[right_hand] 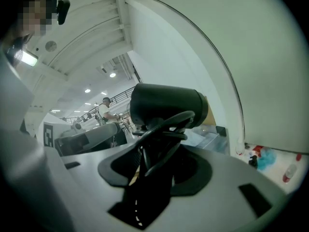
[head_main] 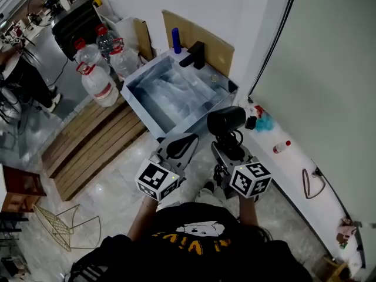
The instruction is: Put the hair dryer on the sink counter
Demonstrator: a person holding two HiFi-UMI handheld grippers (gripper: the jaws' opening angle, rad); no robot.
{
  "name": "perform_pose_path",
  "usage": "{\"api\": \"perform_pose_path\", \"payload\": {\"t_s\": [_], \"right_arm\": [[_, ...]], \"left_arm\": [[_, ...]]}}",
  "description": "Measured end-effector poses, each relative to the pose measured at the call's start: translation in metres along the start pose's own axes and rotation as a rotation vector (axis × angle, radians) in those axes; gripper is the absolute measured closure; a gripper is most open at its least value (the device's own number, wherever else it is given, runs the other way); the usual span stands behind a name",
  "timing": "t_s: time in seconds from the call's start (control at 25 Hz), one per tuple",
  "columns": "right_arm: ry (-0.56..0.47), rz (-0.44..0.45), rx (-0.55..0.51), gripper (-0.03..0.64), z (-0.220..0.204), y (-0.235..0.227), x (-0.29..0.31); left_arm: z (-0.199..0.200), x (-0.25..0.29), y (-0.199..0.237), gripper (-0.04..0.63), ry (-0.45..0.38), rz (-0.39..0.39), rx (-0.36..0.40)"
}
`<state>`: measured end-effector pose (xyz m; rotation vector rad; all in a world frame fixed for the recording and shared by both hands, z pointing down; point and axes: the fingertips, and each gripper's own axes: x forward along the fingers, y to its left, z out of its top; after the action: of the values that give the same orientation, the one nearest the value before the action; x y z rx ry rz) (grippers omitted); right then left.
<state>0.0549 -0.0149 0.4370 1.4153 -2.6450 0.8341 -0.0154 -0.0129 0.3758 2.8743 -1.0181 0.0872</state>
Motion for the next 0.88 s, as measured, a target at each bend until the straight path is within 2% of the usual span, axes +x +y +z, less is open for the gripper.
{"api": "perform_pose_path", "payload": {"t_s": [0.36, 0.52, 0.88], "right_arm": [[0.046, 0.053, 0.002, 0.436, 0.014, -0.051, 0.018], [0.07, 0.063, 0.01, 0.436, 0.011, -0.064, 0.024], [0.111, 0.062, 0.006, 0.436, 0.007, -0.086, 0.048]], "left_arm": [[0.0, 0.055, 0.014, 0.578, 0.021, 0.063, -0.005], [-0.009, 0.065, 0.018, 0.578, 0.062, 0.083, -0.02], [-0.012, 0.084, 0.036, 0.578, 0.076, 0.098, -0.017]]}}
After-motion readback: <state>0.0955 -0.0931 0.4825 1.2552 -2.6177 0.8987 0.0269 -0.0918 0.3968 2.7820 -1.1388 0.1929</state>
